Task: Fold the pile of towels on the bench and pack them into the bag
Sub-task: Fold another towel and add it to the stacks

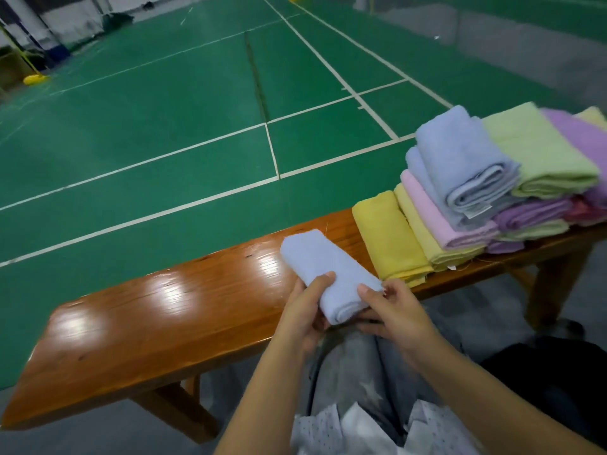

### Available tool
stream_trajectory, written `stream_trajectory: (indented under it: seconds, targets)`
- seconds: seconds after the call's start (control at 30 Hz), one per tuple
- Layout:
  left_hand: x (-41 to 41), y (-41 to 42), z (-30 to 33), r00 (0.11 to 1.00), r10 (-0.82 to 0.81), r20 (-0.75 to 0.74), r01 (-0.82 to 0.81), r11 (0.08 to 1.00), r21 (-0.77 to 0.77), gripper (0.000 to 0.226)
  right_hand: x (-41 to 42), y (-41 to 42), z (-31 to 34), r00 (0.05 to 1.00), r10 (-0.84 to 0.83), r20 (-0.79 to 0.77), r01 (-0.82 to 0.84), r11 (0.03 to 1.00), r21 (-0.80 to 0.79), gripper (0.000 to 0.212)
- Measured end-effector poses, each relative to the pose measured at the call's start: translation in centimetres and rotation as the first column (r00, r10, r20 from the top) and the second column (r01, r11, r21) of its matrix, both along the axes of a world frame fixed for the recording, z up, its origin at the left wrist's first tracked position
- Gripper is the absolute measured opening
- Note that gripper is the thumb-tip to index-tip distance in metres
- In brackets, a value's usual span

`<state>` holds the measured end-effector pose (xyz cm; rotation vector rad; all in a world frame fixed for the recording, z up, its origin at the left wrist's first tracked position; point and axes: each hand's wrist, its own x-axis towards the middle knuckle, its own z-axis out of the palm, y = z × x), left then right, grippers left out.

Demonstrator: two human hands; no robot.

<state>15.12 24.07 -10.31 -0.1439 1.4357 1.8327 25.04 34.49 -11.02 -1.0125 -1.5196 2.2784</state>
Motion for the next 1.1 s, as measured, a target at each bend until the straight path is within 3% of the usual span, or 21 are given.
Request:
stream_trajectory:
  seconds: [0.1,0.2,0.3,0.4,0.57,0.6,0.67,0.73,0.8,0.97,1.1]
  targets:
    - [-1.5,4.1,2.4,0.985,-0.104,-0.138,0.113,0.992,0.054,0.041,-0.2,2.4,2.0,0.977,-0.163,-0.138,0.167,0.986,0.018,0.020]
    - [-2.9,8.7,3.0,0.959,-0.228,-0.170,0.237,0.971,0.032,0.037,-0.2,5.3,2.3,0.948,-0.270,-0.167,0.275,0.961,0.005,0.022]
    - [-3.4,11.4,1.0,0.927,-0.346,-0.144,0.320,0.931,-0.175,0.044,-0.1,7.0,0.4,0.959,-0.280,-0.036,0.279,0.960,-0.027,0.023]
    - [-3.7,12.2,-1.4,0.920,-0.364,-0.146,0.311,0.904,-0.293,0.074,0.5,7.7,-2.1,0.949,-0.298,0.106,0.304,0.951,-0.048,0.023]
    - [-3.6,12.2,-1.5,0.846,-0.461,-0.267,0.271,0.804,-0.529,0.062,0.7,7.7,-2.7,0.917,-0.393,0.071,0.396,0.918,-0.028,0.026]
    - [-4.0,12.1,-1.6,0.860,-0.444,-0.253,0.270,0.815,-0.513,0.058,0.5,7.6,-2.6,0.919,-0.387,0.078,0.387,0.922,0.012,0.029]
    - [-4.3,11.9,-1.3,0.921,-0.380,-0.089,0.321,0.867,-0.380,0.048,0.3,7.4,-2.3,0.923,-0.365,0.124,0.353,0.929,0.111,0.039]
    - [-4.5,12.2,-1.2,0.942,-0.331,0.062,0.335,0.900,-0.279,0.055,0.2,7.5,-2.3,0.916,-0.350,0.195,0.299,0.922,0.247,0.048]
    - [-4.6,12.7,-1.0,0.942,-0.317,0.114,0.337,0.902,-0.272,0.060,0.2,7.8,-2.2,0.905,-0.352,0.241,0.266,0.907,0.328,0.050]
    - [-5.1,13.7,-0.3,0.908,-0.347,0.234,0.407,0.861,-0.303,0.087,0.5,8.4,-2.1,0.902,-0.336,0.271,0.293,0.938,0.186,0.070]
    - [-4.0,14.0,0.0,0.902,-0.340,0.266,0.412,0.864,-0.290,0.072,1.8,9.0,-1.6,0.940,-0.285,0.188,0.287,0.958,0.016,0.069]
